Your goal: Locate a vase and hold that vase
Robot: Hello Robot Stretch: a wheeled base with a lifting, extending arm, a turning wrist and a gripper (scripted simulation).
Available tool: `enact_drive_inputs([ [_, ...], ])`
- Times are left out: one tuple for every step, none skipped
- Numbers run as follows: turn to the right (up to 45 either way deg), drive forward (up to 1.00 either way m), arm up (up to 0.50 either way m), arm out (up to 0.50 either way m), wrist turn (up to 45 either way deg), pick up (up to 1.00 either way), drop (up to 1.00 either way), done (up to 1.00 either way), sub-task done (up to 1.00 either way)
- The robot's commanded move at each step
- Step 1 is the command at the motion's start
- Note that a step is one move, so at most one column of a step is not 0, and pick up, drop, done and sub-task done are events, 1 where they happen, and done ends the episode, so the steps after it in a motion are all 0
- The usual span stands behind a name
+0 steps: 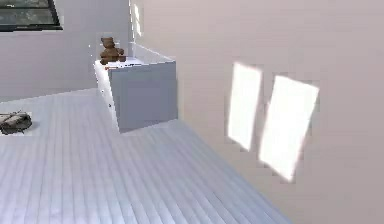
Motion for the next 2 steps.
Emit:
enact_drive_inputs([
  [-45.0, 0.0, 0.0, 0.0, 0.0, 0.0, 0.0, 0.0, 0.0],
  [-39.0, 0.0, 0.0, 0.0, 0.0, 0.0, 0.0, 0.0, 0.0],
])
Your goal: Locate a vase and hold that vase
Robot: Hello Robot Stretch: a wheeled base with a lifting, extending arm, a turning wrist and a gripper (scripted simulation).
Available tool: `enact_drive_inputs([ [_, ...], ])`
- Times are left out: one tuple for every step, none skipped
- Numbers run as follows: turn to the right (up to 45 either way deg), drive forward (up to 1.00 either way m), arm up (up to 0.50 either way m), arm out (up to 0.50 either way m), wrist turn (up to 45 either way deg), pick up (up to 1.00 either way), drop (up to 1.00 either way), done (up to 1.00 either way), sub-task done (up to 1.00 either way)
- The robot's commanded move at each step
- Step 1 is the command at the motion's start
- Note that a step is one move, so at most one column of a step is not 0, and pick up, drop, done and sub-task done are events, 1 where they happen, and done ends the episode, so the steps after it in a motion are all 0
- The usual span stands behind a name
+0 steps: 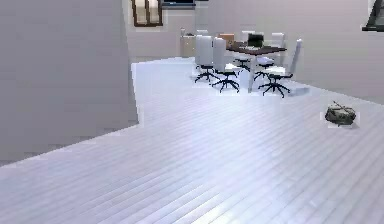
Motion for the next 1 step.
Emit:
enact_drive_inputs([
  [0.0, 1.0, 0.0, 0.0, 0.0, 0.0, 0.0, 0.0, 0.0],
])
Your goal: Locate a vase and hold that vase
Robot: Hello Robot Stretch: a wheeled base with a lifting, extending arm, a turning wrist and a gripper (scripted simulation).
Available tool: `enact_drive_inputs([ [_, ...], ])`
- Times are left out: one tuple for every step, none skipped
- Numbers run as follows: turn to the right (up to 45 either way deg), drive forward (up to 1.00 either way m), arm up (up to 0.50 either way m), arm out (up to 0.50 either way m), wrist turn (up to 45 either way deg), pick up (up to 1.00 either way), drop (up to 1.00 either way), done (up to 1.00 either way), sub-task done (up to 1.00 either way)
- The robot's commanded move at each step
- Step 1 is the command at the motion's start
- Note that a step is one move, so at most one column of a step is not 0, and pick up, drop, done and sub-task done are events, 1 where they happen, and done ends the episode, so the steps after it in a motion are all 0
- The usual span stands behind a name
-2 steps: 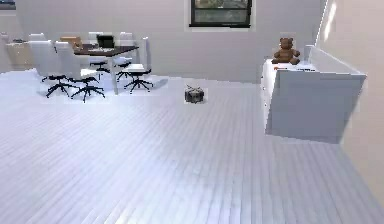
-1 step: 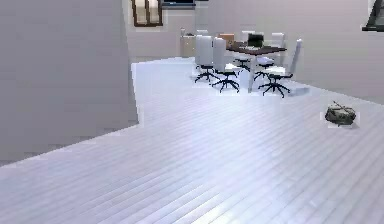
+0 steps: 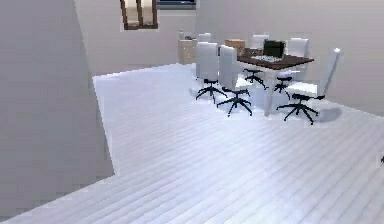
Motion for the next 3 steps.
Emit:
enact_drive_inputs([
  [-3.0, 0.0, 0.0, 0.0, 0.0, 0.0, 0.0, 0.0, 0.0],
  [0.0, 1.0, 0.0, 0.0, 0.0, 0.0, 0.0, 0.0, 0.0],
  [0.0, 0.7, 0.0, 0.0, 0.0, 0.0, 0.0, 0.0, 0.0],
])
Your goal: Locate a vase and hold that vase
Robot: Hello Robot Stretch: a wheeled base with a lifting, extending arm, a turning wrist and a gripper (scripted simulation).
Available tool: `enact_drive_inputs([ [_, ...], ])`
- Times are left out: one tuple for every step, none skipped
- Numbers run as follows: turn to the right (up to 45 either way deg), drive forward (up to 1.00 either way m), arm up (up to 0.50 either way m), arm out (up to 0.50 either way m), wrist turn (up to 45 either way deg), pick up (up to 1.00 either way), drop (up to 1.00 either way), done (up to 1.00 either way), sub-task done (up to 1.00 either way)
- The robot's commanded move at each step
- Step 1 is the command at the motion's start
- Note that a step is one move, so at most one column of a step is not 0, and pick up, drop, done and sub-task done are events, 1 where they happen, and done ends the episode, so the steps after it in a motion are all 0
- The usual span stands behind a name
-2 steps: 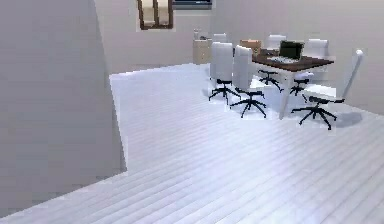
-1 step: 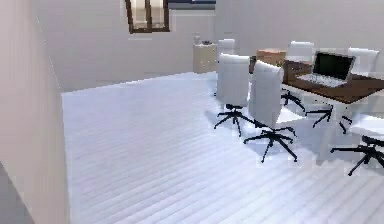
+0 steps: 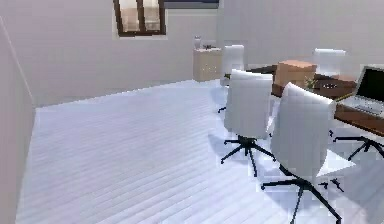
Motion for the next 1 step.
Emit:
enact_drive_inputs([
  [-18.0, 0.0, 0.0, 0.0, 0.0, 0.0, 0.0, 0.0, 0.0],
])
